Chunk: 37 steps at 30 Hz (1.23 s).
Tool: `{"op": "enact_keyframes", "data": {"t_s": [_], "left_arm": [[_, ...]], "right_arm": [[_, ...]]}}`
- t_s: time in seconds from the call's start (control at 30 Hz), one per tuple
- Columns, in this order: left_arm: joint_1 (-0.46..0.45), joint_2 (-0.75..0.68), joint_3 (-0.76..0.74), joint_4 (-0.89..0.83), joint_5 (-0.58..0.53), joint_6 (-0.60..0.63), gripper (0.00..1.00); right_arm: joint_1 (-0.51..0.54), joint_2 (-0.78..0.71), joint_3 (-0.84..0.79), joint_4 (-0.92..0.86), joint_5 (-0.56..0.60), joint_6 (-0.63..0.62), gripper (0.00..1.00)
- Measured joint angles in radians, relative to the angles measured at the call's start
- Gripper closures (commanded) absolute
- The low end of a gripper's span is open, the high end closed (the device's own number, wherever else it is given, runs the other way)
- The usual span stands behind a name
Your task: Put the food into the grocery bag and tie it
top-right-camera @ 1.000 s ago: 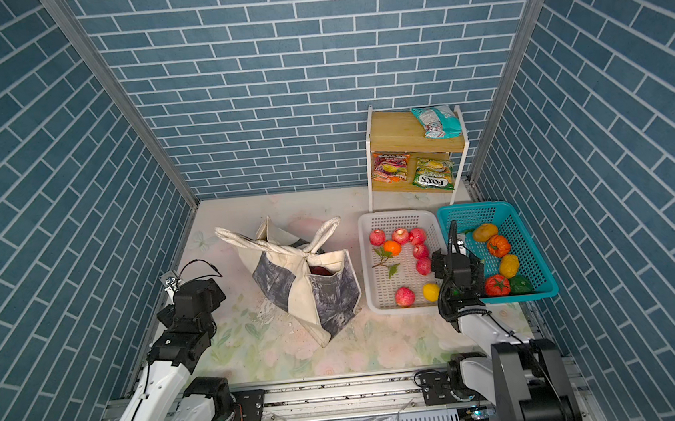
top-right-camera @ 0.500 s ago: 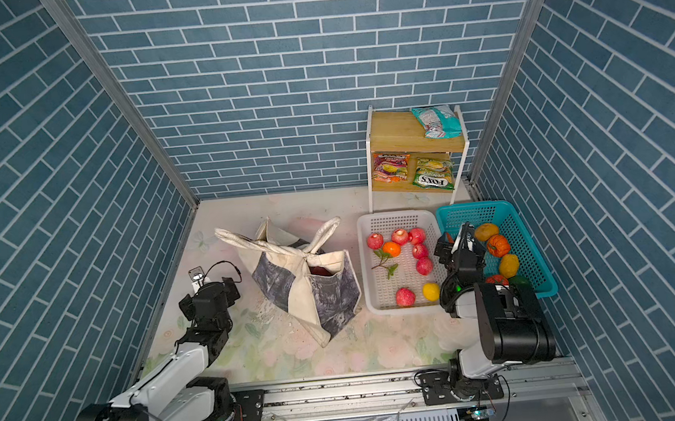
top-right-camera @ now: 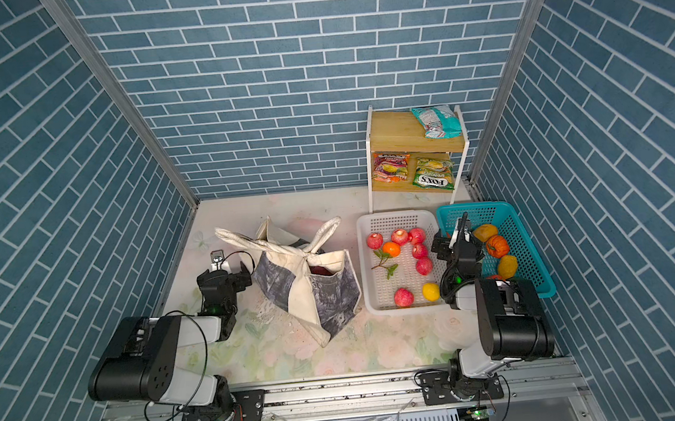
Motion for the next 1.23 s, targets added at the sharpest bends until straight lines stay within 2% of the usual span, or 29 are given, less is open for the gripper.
{"op": "enact_keyframes", "data": {"t_s": [0.23,1.23], "left_arm": [[0.012,0.011,0.023,-0.008,0.066,0.016,0.00],[0.013,0.011,0.023,-0.012,0.079,0.018,0.00]], "right_arm": [[0.000,0.001,0.001,-0.008,-0.003,0.006,0.01],[0.000,0.001,0.017,-0.039,-0.051,-0.021,0.01]]}}
